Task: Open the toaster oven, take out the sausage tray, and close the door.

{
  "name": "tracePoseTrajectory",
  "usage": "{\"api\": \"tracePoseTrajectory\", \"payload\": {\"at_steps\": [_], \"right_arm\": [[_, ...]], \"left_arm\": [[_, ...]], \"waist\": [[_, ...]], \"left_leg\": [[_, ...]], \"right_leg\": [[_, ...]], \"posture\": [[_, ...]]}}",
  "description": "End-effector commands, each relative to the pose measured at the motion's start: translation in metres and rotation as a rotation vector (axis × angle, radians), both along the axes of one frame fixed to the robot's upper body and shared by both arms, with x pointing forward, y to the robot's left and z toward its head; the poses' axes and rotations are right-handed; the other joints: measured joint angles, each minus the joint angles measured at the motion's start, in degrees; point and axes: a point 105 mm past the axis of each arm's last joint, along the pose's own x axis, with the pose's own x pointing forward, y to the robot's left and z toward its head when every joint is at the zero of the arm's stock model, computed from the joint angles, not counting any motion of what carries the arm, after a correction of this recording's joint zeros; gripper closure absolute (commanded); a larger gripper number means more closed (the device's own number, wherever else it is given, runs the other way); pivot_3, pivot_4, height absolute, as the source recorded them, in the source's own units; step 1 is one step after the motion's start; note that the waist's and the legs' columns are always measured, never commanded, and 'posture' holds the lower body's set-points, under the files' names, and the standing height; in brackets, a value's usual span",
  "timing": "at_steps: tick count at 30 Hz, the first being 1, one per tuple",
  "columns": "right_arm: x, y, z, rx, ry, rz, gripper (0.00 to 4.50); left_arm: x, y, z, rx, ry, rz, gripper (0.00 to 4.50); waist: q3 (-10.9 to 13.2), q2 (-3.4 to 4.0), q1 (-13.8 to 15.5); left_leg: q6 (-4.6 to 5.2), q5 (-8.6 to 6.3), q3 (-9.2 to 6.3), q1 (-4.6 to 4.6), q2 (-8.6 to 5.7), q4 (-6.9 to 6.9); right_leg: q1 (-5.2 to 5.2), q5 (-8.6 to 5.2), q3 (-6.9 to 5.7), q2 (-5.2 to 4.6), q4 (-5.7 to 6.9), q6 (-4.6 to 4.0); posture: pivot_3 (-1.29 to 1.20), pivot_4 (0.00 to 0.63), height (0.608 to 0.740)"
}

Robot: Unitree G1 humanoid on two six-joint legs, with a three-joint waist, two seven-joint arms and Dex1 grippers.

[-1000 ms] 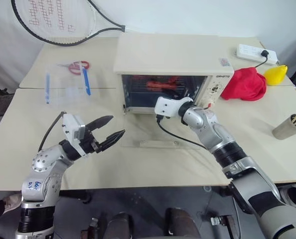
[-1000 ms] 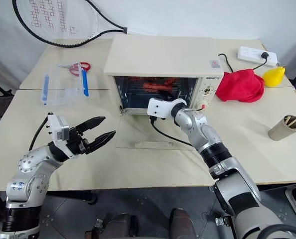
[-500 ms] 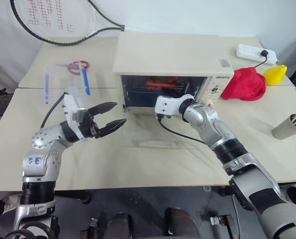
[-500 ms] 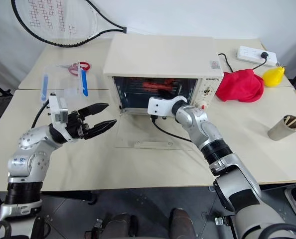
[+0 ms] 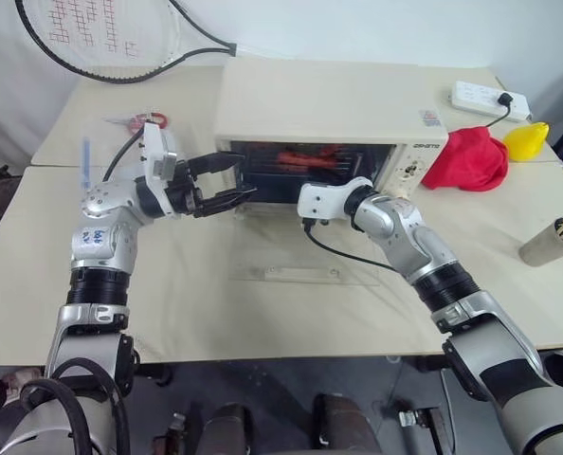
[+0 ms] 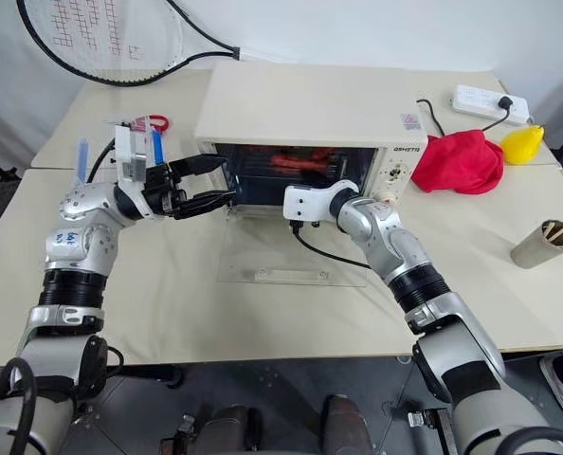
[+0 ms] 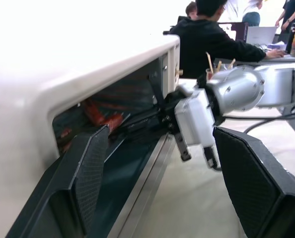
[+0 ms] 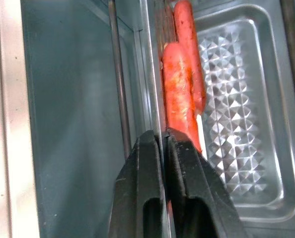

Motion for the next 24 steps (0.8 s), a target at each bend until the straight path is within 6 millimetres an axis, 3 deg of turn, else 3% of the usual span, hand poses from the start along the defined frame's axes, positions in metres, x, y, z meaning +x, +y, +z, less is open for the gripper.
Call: {"api": "tracePoseTrajectory", "payload": {"at_steps": [1,6,13,19,24], "right_arm": [[-0.020,0.011,0.025,0.034,-0.058,0.094,4.49],[-0.035,0.011,0.027,0.028,-0.051,0.103,4.49],[-0.067,0.010,0.009,0.030,0.005,0.117,4.49],[-0.098,-0.010,-0.018,0.007,0.058,0.066,4.49],[-0.113,-0.022,-0.014,0.006,0.027,0.046,4.49]], "left_arm": [[0.011,-0.002,0.004,-0.010,-0.015,0.032,0.95],[0.014,-0.005,0.006,-0.019,-0.013,0.018,0.95],[0.015,-0.005,0.006,-0.014,-0.010,0.011,0.95],[0.015,-0.002,0.005,-0.010,0.000,0.014,0.95],[0.014,-0.001,0.003,0.010,0.009,-0.010,0.95]], "waist": [[0.0,0.00,-0.2],[0.0,0.00,-0.5],[0.0,0.00,-0.3],[0.0,-0.01,0.5],[0.0,-0.02,1.6]], "left_leg": [[0.00,0.00,0.02,-0.01,0.00,0.04],[0.00,0.09,0.14,0.00,0.01,0.04],[-0.01,0.12,0.10,0.00,-0.01,0.04],[-0.01,0.13,0.09,0.01,-0.04,0.05],[0.01,0.14,0.10,0.00,-0.08,0.17]], "right_leg": [[0.00,0.00,-0.08,-0.02,-0.01,0.00],[-0.02,0.00,-0.36,-0.14,0.00,0.00],[-0.01,0.00,-0.54,-0.23,0.04,0.00],[0.00,0.00,-0.61,-0.27,0.05,0.00],[0.05,0.03,-0.76,-0.34,0.05,-0.05]], "posture": [[0.00,0.150,0.740],[0.00,0.150,0.740],[0.00,0.150,0.740],[0.00,0.150,0.740],[0.00,0.150,0.740]]}}
